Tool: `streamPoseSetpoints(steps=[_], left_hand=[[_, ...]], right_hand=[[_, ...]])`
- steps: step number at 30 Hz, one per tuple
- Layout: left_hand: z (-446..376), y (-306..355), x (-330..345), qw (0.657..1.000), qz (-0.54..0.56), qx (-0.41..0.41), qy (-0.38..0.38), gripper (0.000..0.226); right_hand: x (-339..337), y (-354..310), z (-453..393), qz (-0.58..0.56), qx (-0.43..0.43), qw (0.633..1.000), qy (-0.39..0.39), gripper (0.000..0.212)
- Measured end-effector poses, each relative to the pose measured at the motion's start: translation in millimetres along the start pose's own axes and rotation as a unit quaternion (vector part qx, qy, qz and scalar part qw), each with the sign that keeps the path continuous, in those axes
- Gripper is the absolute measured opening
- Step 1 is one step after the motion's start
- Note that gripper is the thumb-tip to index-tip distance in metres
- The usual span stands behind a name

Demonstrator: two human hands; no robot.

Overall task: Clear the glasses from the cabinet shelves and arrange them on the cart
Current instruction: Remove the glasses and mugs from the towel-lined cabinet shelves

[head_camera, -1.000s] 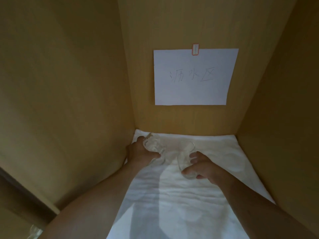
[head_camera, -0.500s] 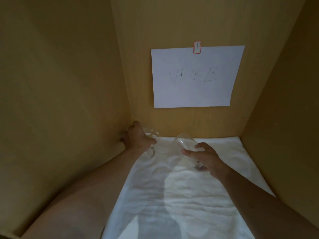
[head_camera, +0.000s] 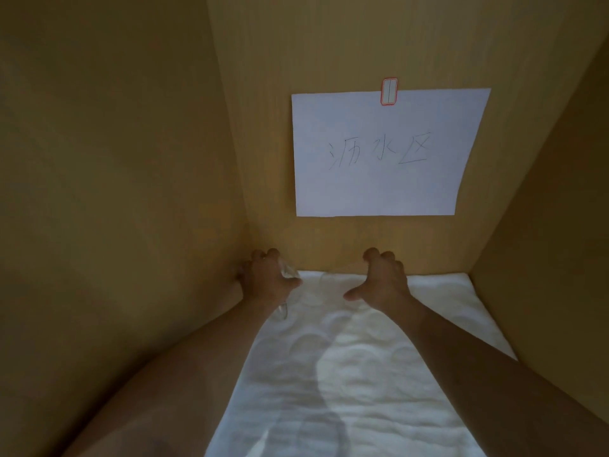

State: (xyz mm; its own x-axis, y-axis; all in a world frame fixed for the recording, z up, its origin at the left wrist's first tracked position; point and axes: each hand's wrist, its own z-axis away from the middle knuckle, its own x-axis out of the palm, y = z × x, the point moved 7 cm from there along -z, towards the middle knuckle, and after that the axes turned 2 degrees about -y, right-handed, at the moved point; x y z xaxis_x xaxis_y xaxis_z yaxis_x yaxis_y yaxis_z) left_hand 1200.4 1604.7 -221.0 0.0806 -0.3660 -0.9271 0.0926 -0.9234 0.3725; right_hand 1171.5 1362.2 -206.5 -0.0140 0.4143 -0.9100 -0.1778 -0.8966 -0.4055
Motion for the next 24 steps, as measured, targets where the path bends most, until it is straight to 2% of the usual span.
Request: streamPoseSetpoints(steps=[2,5,9,14,19,24], left_hand=[[-4.7,-0.9,8.7,0.997,0.057,0.001,-0.057,0.082],[-10.8,1.7,14.2,0.992,0.043,0.007,-0.119,0.098],[-15.6,-0.2,9.4,0.998,0.015,0.001,-0.06,0.087],[-19.2,4.8,13.9,0.999,0.02,-0.006,-0.028,0.077],[-22.1,0.5,20.3,0.999,0.003,-0.015,-0.037,0.097],[-23.4,-0.4,22.9,0.998,-0.021,-0.018,-0.05,0.103]], right_hand=[[3.0,-12.9,-2.8,0.038,-0.042,0.998,0.005,0.096],[6.3,-33.0,-7.0,0.095,-0.097,0.99,0.024,0.096],[13.8,-54.9,-11.5,0.129,-0.154,0.978,0.052,0.094],[29.2,-70.7,-18.6,0.099,-0.19,0.977,-0.001,0.103],[42.6,-85.4,-20.0,0.122,-0.215,0.969,-0.013,0.109],[41.1,-84.0,-17.3,0.134,-0.204,0.97,-0.007,0.107]])
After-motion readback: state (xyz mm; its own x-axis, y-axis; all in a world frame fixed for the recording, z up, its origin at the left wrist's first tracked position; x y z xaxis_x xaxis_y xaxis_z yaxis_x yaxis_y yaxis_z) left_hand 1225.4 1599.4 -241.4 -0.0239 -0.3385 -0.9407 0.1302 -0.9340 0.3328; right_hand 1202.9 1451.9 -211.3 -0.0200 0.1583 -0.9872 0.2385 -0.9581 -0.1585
